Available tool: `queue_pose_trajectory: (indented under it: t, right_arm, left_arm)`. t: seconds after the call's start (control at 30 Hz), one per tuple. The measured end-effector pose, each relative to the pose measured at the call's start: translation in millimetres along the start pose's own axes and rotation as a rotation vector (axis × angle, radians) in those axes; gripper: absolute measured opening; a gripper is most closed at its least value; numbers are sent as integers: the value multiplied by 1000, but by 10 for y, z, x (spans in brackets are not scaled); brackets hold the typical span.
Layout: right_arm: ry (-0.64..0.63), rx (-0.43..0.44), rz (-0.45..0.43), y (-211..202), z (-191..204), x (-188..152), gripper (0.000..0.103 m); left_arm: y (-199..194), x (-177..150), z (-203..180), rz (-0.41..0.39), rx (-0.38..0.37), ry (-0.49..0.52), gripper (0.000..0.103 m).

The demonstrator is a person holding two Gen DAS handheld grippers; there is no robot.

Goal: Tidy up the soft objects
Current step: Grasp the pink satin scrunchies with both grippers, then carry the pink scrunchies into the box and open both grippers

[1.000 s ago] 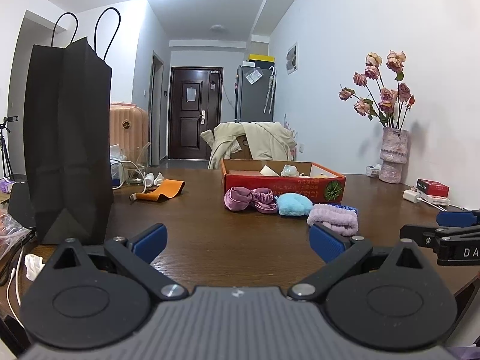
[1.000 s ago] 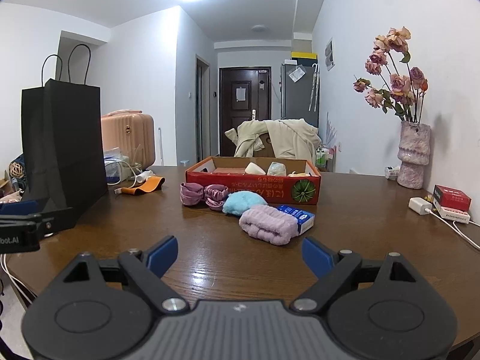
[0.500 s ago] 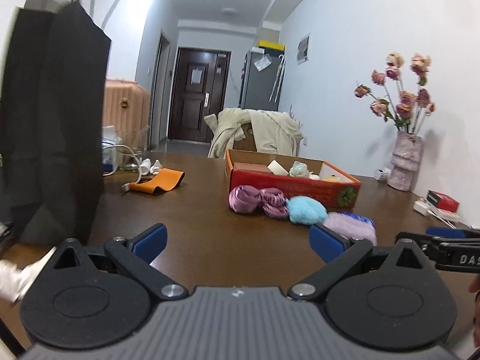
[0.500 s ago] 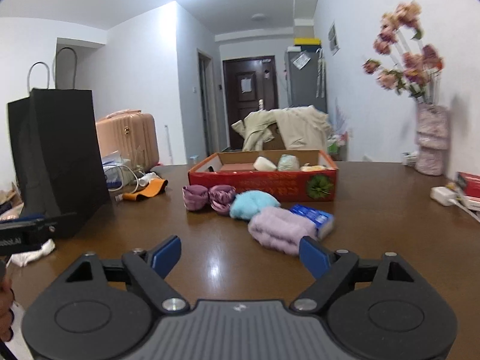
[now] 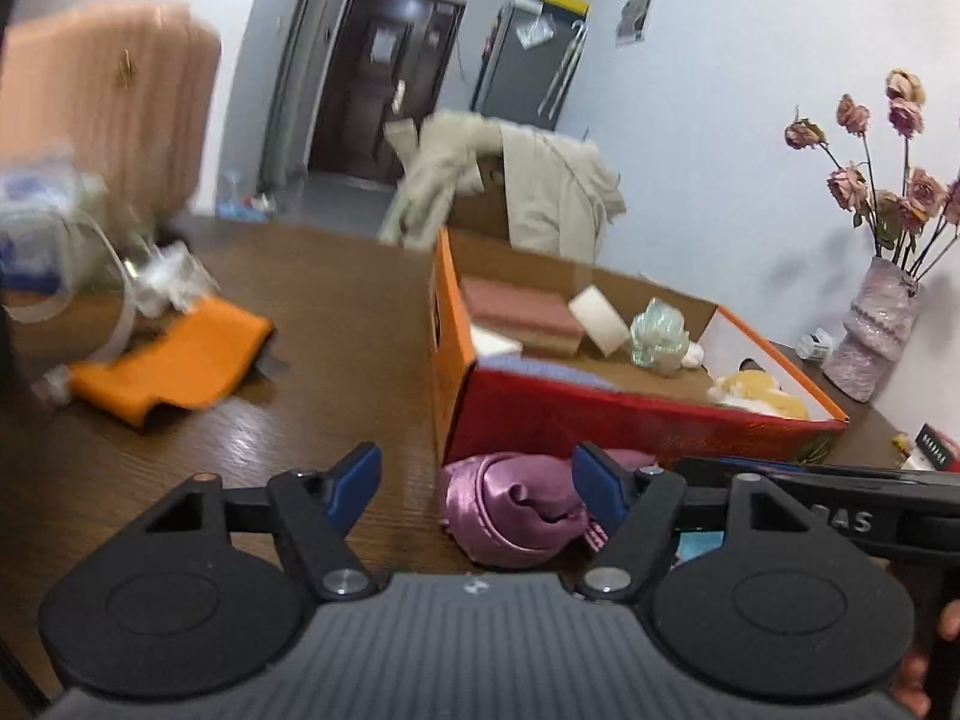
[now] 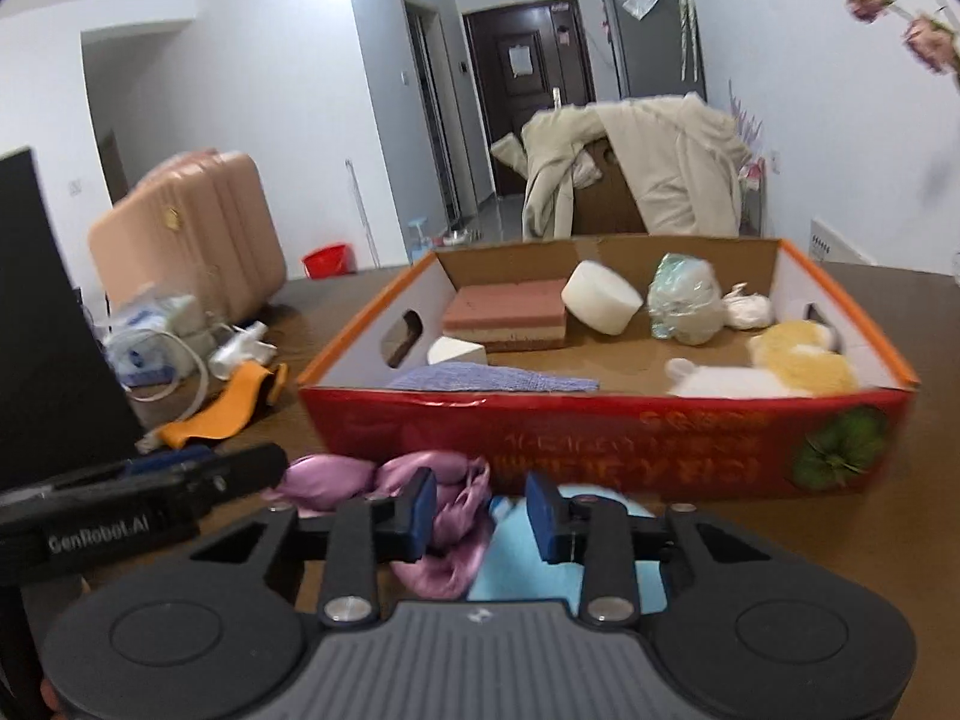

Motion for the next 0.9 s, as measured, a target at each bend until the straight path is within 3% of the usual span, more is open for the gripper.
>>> queue_pose_trajectory:
  t: [0.03,0.07,0.1,0.17,0.27,0.4,0.53,0.7,0.9]
  right_arm:
    - [-21,3,7,81,15,8,31]
    - [-47,5,11,135,33,2,31]
    - [-83,7,26,209,60,-37,30]
    - [-105,20,27,285,71,-91,23]
    - [-113,17,2,300,77,-123,11]
    - [-102,32,-22,262,74,-105,6]
    - [-77,80,-106,27,117,-37,5]
    - [-100,106,-196,-648,326,-79,5]
    - [-180,113,-237,-1495,591,-680,6]
  left_arm:
    - [70,-30,24,16,-28,-6,67]
    - [124,-68,49,36,-49,-11,50]
    - [188,-125,65,71,-82,-15,39]
    - [213,-165,89,86,-115,-41,38]
    - [201,-152,74,86,-138,-39,26]
    - [158,-165,7,71,-115,15,16]
    - [-81,-79,-116,24,-102,34,14]
    - [-764,-97,-373,-47,-86,82,13]
    - [-1534,-621,-633,-76,-118,76,14]
Point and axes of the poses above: each gripper's, at about its wrist camera, not at the fingertips, and y roughly the way its jaws point, z to its left, x to its top, the point moved 10 cm from there along y, roughly the way its jaws point, and after that the axes turned 15 degrees about z, right-handed, at the moved point
